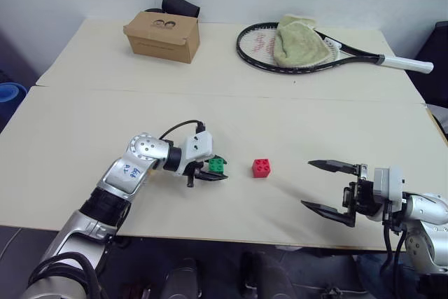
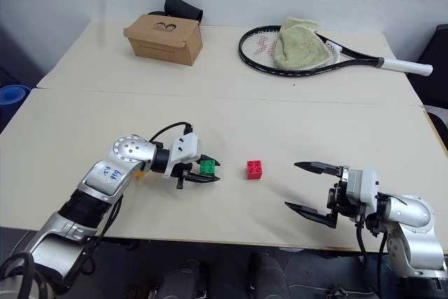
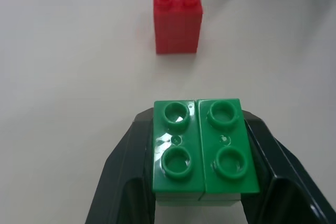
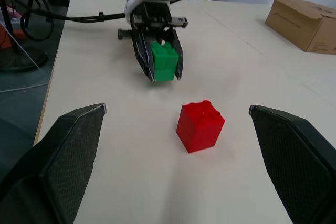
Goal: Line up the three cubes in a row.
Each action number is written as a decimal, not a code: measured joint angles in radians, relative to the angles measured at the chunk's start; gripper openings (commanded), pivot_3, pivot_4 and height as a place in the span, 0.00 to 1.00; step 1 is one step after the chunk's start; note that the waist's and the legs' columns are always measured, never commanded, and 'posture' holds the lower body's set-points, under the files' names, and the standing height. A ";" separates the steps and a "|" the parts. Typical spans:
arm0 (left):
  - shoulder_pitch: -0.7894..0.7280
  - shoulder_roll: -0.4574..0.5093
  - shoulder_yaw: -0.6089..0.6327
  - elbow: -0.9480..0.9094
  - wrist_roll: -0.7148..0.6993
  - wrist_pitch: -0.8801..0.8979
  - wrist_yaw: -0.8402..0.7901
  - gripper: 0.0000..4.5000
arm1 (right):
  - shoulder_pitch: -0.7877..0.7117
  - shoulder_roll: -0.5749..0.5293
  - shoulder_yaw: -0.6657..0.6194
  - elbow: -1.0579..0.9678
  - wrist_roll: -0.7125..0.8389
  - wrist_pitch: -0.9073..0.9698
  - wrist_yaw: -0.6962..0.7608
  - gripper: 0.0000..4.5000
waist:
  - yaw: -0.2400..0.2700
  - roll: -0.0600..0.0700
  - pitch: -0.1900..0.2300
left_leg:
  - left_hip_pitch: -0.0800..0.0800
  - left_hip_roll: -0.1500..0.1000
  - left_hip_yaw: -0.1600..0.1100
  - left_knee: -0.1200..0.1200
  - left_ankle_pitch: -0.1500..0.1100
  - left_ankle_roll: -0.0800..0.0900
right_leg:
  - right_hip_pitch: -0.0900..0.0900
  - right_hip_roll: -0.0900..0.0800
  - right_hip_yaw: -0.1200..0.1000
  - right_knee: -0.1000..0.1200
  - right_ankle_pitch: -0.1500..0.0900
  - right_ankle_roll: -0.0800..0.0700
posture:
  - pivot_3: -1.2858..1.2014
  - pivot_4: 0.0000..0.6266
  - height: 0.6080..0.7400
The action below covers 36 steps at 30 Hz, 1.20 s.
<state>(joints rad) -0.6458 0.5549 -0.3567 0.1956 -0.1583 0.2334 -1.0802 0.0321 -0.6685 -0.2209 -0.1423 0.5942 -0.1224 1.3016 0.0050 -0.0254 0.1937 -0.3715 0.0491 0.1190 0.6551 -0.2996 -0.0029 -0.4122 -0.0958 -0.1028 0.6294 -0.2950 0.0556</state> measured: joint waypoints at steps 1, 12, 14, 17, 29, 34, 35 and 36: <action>-0.010 -0.016 0.000 0.036 0.007 -0.023 -0.008 0.34 | 0.004 0.000 0.000 -0.014 0.001 0.005 -0.009 1.00 | 0.002 0.000 0.000 | 0.000 0.000 0.000 0.001 0.000 0.001 | 0.000 0.000 -0.001 0.000 0.000 0.000 | 0.52 0.24 1.00; -0.073 -0.122 0.005 0.232 0.048 -0.194 -0.075 0.34 | 0.022 0.019 0.008 -0.052 0.006 0.016 -0.048 1.00 | 0.019 0.000 0.000 | -0.001 0.000 0.000 0.005 -0.002 0.003 | 0.001 0.000 -0.003 0.000 0.001 0.002 | 0.52 0.24 1.00; -0.082 -0.127 0.005 0.254 0.053 -0.212 -0.083 0.34 | 0.023 0.022 0.013 -0.052 0.005 0.014 -0.049 1.00 | 0.020 0.000 0.000 | -0.001 0.000 0.000 0.005 -0.003 0.004 | 0.001 0.000 -0.004 0.000 0.001 0.002 | 0.52 0.24 1.00; -0.095 -0.139 0.005 0.281 0.064 -0.235 -0.107 0.54 | 0.023 0.035 0.018 -0.051 0.001 0.009 -0.048 1.00 | 0.019 0.000 0.000 | -0.001 0.000 0.000 0.006 -0.003 0.004 | 0.002 0.000 -0.004 0.000 0.001 0.002 | 0.52 0.24 1.00; -0.029 -0.021 0.189 -0.039 -0.056 -0.183 -0.122 0.88 | 0.000 0.065 0.032 0.036 -0.015 -0.036 -0.002 1.00 | 0.006 0.000 0.000 | -0.001 0.001 0.000 0.007 -0.004 0.004 | 0.001 0.000 -0.003 0.001 0.001 0.002 | 0.52 0.24 1.00; 0.099 0.117 0.298 -0.196 -0.132 -0.098 -0.134 0.88 | -0.021 0.066 0.050 0.074 -0.014 -0.049 0.033 1.00 | -0.005 0.000 0.000 | -0.001 0.001 0.000 0.007 -0.004 0.004 | 0.002 0.000 -0.001 0.001 0.001 0.002 | 0.52 0.24 1.00; 0.147 0.147 0.344 -0.229 -0.151 -0.086 -0.131 0.88 | -0.040 0.069 0.060 0.076 -0.014 -0.050 0.039 1.00 | -0.007 0.001 0.000 | -0.001 0.001 0.000 0.007 -0.004 0.004 | 0.002 -0.001 0.000 0.001 0.001 0.002 | 0.52 0.24 1.00; 0.207 0.179 0.397 -0.251 -0.172 -0.074 -0.124 0.88 | -0.055 0.073 0.062 0.080 -0.013 -0.050 0.044 1.00 | -0.013 0.001 0.000 | 0.000 0.002 0.001 0.007 -0.005 0.003 | 0.002 -0.001 0.001 0.001 0.001 0.002 | 0.52 0.24 1.00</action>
<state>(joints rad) -0.4392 0.7336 0.0403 -0.0553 -0.3299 0.1597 -1.2039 -0.0231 -0.5957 -0.1584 -0.0623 0.5811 -0.1725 1.3454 -0.0078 -0.0246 0.1933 -0.3719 0.0509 0.1202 0.6619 -0.3041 0.0005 -0.4105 -0.0964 -0.1020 0.6300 -0.2937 0.0581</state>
